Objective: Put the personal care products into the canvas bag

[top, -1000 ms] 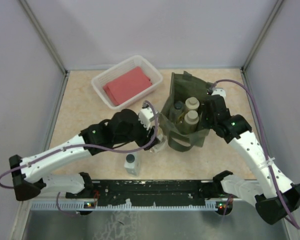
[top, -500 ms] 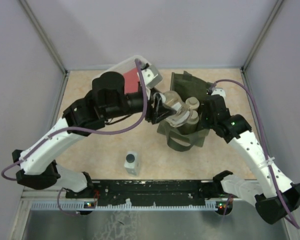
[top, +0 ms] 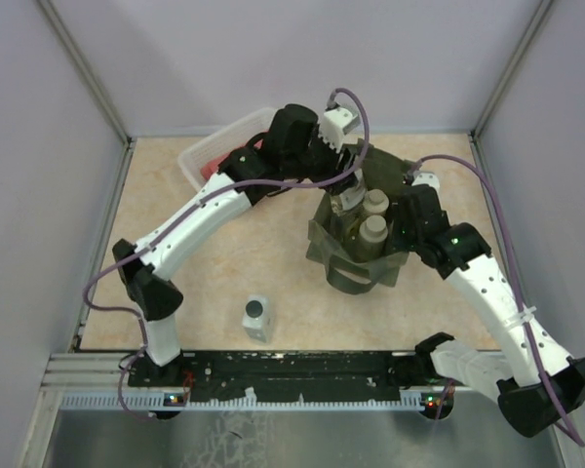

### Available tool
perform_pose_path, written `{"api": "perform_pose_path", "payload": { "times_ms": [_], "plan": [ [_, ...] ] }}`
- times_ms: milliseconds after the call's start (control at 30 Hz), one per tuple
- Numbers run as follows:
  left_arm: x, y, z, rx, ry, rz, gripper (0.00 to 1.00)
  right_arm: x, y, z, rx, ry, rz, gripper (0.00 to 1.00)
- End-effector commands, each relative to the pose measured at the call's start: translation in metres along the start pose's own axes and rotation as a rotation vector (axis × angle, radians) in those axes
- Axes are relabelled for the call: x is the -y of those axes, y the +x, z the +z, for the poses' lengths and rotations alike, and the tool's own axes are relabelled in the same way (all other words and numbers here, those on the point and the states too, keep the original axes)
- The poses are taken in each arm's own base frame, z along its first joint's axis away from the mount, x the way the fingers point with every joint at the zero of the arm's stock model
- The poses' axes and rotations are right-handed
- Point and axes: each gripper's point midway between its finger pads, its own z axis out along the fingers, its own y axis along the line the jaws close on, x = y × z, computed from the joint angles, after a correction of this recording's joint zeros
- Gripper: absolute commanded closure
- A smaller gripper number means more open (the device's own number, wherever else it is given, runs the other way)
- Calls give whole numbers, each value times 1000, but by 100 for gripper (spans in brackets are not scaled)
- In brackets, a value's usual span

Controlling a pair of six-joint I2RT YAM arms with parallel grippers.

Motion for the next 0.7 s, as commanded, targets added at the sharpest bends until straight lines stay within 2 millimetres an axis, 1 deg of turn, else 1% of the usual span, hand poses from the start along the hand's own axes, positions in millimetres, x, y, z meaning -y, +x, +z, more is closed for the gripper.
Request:
{"api": "perform_pose_path", "payload": {
  "times_ms": [0,133,267,400,533,667],
  "plan": [
    [-17,-67,-3,236,29,9,100,0,0,-6,10,-14,-6,87],
    [-24,-67,21,263,57,19,100,0,2,-5,5,-17,-7,88],
    [-20,-68,38,275,108,12,100,2,6,-4,-3,-12,-9,88],
    [-17,-70,45,292,135,7,100,3,10,-2,-10,-4,-10,88],
    [-19,-60,57,275,138,0,100,1,10,1,-13,-9,-9,88],
    [-32,-38,80,238,98,2,100,-1,12,4,-18,-16,-6,88]
  ]
}}
